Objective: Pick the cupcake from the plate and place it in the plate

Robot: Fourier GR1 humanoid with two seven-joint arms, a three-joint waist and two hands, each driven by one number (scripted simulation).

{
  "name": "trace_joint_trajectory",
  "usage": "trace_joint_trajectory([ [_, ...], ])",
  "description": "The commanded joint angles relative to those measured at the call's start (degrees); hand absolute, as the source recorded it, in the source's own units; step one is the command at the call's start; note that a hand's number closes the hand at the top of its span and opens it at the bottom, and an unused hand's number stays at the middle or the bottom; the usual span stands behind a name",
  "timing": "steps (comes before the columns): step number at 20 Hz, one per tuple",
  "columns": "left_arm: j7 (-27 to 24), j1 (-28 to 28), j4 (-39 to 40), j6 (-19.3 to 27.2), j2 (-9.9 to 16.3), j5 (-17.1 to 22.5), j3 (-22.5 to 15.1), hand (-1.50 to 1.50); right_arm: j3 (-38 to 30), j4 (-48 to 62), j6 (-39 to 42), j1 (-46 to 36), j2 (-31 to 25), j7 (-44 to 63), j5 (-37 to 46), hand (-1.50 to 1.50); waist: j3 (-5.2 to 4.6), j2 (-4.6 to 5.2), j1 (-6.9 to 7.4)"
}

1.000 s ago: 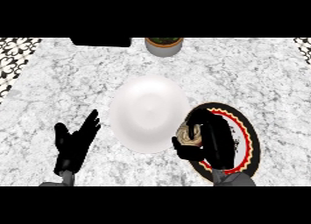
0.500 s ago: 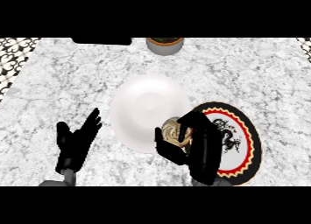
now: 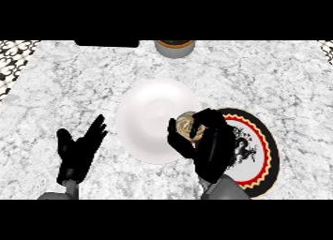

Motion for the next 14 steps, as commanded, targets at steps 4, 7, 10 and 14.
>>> trace_joint_trajectory([
  [4, -0.33, -1.63, 1.07, -1.0, 0.3, 0.22, 0.39, 0.0, -1.4, 13.28, -7.89, -11.17, 0.16, 17.96, 8.76, 1.5, 0.12, 0.7, 0.76],
  [7, 0.06, -2.01, 1.43, -0.73, -0.27, 0.41, 0.49, 0.0, -1.94, 17.96, -7.75, -16.16, 0.15, 19.7, 7.7, 1.5, 0.14, 0.82, 1.09],
  [10, 0.38, 0.43, -1.92, -0.82, -0.35, 0.66, -0.16, 0.0, -3.47, 20.75, -9.02, -18.24, 0.15, 19.89, 7.53, 1.5, 0.17, 0.53, 1.13],
  [14, -1.6, -0.68, 0.87, -2.28, 0.71, 0.64, 0.6, 0.0, -7.38, 26.53, 1.42, -18.66, 0.15, 18.01, -5.04, -1.5, 0.11, 1.23, 2.22],
])
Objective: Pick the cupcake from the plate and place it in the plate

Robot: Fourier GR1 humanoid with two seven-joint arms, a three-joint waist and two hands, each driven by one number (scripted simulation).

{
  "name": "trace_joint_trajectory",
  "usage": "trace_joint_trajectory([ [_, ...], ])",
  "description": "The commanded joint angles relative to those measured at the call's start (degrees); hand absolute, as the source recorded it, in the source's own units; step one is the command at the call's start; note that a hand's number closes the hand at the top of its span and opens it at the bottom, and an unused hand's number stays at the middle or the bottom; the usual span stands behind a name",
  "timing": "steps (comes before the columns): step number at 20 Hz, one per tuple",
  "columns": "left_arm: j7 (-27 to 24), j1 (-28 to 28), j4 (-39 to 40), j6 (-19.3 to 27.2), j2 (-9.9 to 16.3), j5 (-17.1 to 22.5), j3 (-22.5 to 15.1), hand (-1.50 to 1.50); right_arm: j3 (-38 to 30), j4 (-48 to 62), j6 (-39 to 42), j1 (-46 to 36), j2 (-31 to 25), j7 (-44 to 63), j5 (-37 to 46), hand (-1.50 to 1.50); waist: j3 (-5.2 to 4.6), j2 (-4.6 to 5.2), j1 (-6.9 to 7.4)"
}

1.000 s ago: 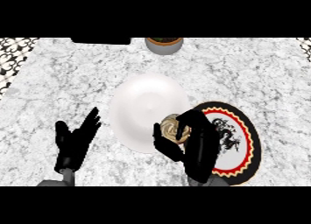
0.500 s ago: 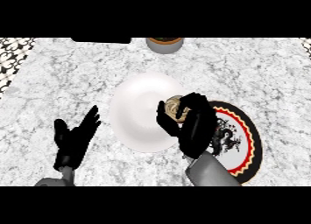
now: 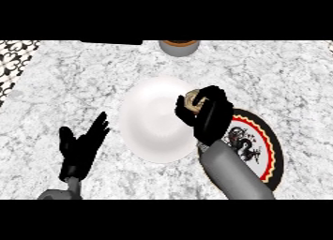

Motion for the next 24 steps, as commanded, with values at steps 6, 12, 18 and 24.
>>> trace_joint_trajectory([
  [6, -1.53, -0.5, 1.7, -1.93, 0.91, 0.27, 0.55, 0.0, 3.21, 16.33, -7.46, -6.27, 0.44, -3.47, -26.49, -1.5, 0.09, 0.71, 1.53],
  [12, -0.68, -0.64, 2.19, -1.05, -0.17, -0.08, 0.2, 0.0, 6.71, 15.13, -20.39, -6.7, 0.44, -15.28, -34.5, -1.5, 0.14, 0.63, 0.82],
  [18, -0.78, 0.21, 1.16, -0.9, 0.38, 0.45, 1.4, 0.0, 5.15, 12.0, -29.6, -5.53, 0.43, -20.26, -40.05, -1.5, 0.1, 0.17, -0.52],
  [24, -0.77, 2.31, -1.17, -0.95, 0.5, 0.57, 1.48, 0.0, 11.27, -4.67, -27.68, 4.19, -2.54, -27.85, -50.67, -1.5, 0.09, -0.45, -2.52],
])
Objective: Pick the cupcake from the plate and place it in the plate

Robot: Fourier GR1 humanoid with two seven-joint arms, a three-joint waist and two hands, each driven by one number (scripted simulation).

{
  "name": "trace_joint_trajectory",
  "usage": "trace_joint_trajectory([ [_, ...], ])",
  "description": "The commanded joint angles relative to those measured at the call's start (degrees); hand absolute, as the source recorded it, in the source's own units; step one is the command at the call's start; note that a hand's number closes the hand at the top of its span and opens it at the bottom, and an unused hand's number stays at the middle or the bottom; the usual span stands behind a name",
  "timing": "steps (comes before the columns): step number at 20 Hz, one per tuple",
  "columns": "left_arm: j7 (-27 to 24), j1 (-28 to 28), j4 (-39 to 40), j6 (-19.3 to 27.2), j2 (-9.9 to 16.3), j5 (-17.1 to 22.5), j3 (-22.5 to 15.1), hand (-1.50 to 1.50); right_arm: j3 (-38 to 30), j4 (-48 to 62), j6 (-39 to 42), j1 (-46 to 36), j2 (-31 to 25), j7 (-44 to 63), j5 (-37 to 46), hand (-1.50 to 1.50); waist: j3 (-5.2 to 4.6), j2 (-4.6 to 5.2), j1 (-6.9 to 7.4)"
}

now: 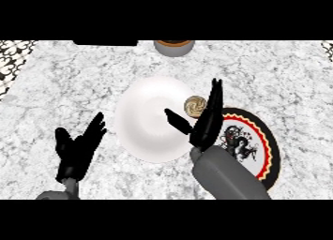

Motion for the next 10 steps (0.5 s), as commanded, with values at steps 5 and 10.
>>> trace_joint_trajectory([
  [5, 0.17, -0.98, 1.23, 1.8, -1.29, -1.43, 0.08, 0.0, 13.97, -19.5, -3.95, 11.16, -8.03, -8.49, -14.48, -1.5, -0.02, -0.24, -1.1],
  [10, -3.33, 2.01, 2.18, -1.92, 1.6, 0.02, 2.38, 0.0, 21.82, -27.63, -5.82, 19.22, -14.2, -14.22, -18.5, -1.5, -0.05, -0.35, -1.33],
])
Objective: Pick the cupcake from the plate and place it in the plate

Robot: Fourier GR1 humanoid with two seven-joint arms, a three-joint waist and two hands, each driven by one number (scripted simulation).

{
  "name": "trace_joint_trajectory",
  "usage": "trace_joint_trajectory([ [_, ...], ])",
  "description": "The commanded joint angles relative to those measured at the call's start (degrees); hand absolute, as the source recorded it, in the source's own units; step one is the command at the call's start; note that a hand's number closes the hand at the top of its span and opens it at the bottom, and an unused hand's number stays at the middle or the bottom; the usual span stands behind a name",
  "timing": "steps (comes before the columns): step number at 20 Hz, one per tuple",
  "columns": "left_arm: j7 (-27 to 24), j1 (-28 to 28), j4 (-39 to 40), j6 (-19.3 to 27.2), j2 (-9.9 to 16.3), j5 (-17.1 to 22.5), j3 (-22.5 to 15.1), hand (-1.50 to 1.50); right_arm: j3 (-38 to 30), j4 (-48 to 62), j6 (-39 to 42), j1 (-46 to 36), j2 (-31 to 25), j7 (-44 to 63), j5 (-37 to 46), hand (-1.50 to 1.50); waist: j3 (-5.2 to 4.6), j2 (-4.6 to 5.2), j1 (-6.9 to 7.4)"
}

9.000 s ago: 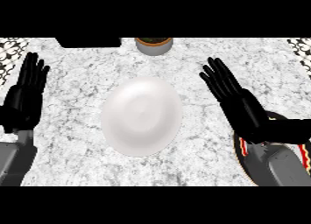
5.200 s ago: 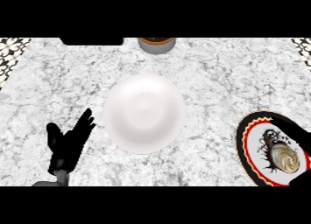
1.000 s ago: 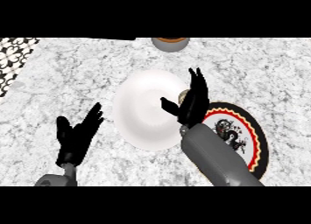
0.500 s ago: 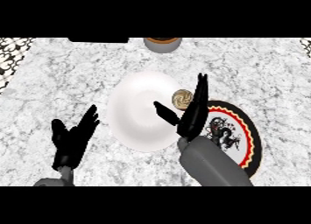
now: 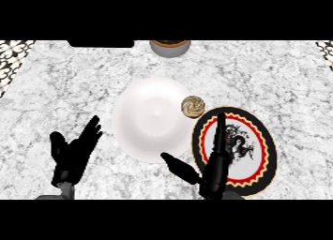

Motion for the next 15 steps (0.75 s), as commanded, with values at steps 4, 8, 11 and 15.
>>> trace_joint_trajectory([
  [4, -1.34, -1.57, 3.58, -0.77, -0.77, 0.34, 2.02, 0.0, 2.96, -4.63, 2.72, 7.23, -2.99, -7.19, -4.03, -1.5, -0.12, -0.21, -0.67],
  [8, 0.23, 0.79, -0.26, -0.73, -0.12, -0.59, 1.35, 0.0, 6.64, -5.57, 0.45, 13.47, -3.23, -11.6, -2.45, -1.5, -0.11, -0.25, -0.65],
  [11, -1.11, -0.46, 2.31, 0.16, -1.72, -1.61, 1.04, 0.0, 4.43, -5.53, 2.97, 19.67, -0.27, -9.93, 4.82, -1.5, -0.18, -0.31, -1.01],
  [15, 0.34, -1.61, 2.49, -0.18, -1.28, -1.35, 2.52, 0.0, 3.1, -5.41, 5.28, 22.71, 3.0, -11.93, 6.85, -1.5, -0.17, -0.29, -0.95],
])
